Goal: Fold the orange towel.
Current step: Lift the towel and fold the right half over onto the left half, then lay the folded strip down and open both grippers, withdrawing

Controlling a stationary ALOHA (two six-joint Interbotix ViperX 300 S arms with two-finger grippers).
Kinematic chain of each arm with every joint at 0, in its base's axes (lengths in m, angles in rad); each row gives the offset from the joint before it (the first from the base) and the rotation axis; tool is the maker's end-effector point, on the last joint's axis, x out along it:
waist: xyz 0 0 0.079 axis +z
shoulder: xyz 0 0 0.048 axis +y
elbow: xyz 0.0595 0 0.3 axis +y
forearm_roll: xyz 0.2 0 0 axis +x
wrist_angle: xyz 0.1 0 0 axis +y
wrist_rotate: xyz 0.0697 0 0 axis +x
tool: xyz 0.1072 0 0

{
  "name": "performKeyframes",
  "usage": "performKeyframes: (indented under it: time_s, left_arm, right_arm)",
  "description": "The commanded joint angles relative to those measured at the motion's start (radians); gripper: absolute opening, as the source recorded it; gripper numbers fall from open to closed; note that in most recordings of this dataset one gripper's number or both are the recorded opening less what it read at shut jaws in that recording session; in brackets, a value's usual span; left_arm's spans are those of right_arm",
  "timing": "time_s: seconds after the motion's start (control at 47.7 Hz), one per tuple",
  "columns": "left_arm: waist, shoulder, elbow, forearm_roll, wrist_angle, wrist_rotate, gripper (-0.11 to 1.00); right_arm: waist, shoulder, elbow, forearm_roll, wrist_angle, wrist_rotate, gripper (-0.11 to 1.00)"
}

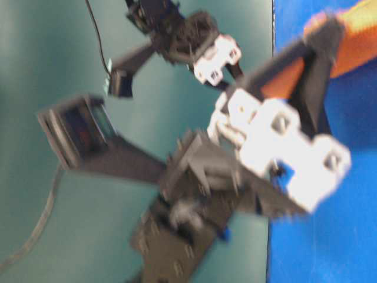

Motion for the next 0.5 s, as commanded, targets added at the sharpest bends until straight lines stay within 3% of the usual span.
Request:
performKeyframes:
  time_s: [0.0, 0.21, 0.482]
  left_arm:
    - [-0.031, -0.058, 0.038, 0.002, -0.028, -0.02, 0.02]
    - [-0.028, -0.092, 0.123, 0.002, -0.066, -0.051, 0.02]
    - [0.006, -0.087, 0.135, 0.0, -0.075, -0.051, 0.02]
  right_arm:
    - [0.003, 0.029, -0.08, -0.003, -0.009, -0.008, 0.02]
    - [0.008, 0.072, -0.143, -0.015, -0.005, -0.02, 0.02]
    - [0.005, 0.072, -0.141, -0.02, -0.009, -0.037, 0.02]
